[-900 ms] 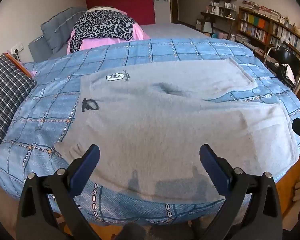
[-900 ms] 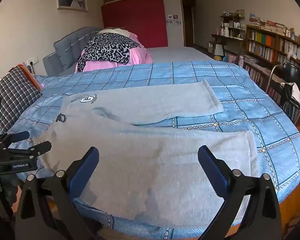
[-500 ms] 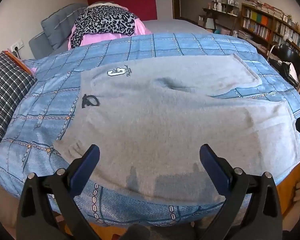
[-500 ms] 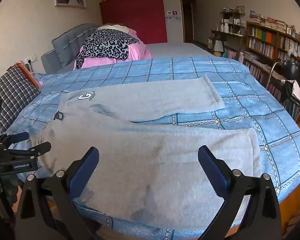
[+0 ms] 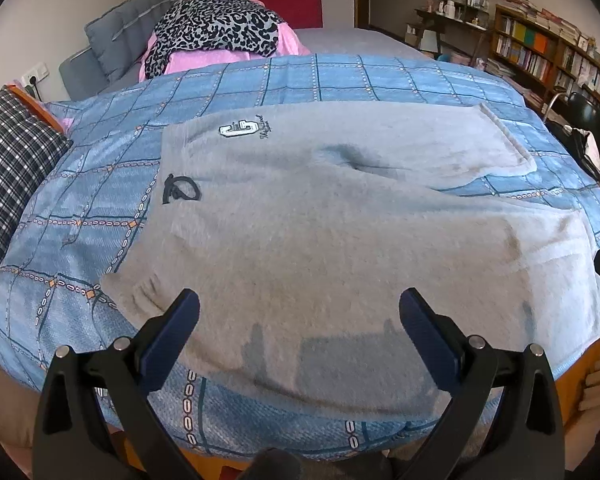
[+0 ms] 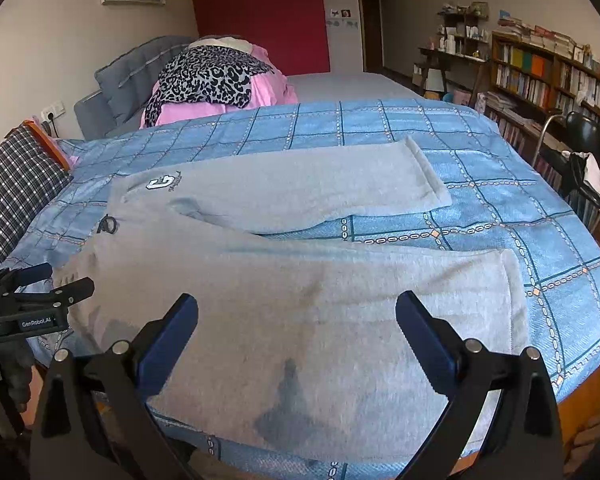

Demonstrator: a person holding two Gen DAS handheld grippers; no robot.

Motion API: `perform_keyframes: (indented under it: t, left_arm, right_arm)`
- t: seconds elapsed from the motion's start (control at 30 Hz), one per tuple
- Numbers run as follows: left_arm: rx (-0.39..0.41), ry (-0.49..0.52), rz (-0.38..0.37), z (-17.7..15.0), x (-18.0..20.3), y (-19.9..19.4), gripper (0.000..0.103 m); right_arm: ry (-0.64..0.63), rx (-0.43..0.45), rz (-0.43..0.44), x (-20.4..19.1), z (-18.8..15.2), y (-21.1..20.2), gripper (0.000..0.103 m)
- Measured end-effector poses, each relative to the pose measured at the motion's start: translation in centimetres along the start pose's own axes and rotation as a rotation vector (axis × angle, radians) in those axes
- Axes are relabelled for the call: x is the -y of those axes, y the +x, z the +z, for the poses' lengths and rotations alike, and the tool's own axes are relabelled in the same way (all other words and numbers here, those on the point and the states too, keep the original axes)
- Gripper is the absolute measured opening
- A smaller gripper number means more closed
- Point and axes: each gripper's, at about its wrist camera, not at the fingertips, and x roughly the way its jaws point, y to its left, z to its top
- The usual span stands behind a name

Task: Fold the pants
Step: 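Move both grippers toward the grey sweatpants lying on the bed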

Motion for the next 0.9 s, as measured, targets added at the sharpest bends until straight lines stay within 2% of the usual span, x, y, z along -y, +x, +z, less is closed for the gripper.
perform_keyframes:
  t: [0.43,0.9]
  left_arm:
    - [-0.018,-0.003,0.011,0.7,-0.4,1.2,0.101]
    - [-0.02,-0.046,0.046,3.6,-2.6,3.5,0.101]
  right_arm:
    - [-0.02,-0.009,-0.002,-0.6,1.3,1.5,0.098]
    - [-0.019,-0.005,-0.008,0.1,4.1,4.3,0.098]
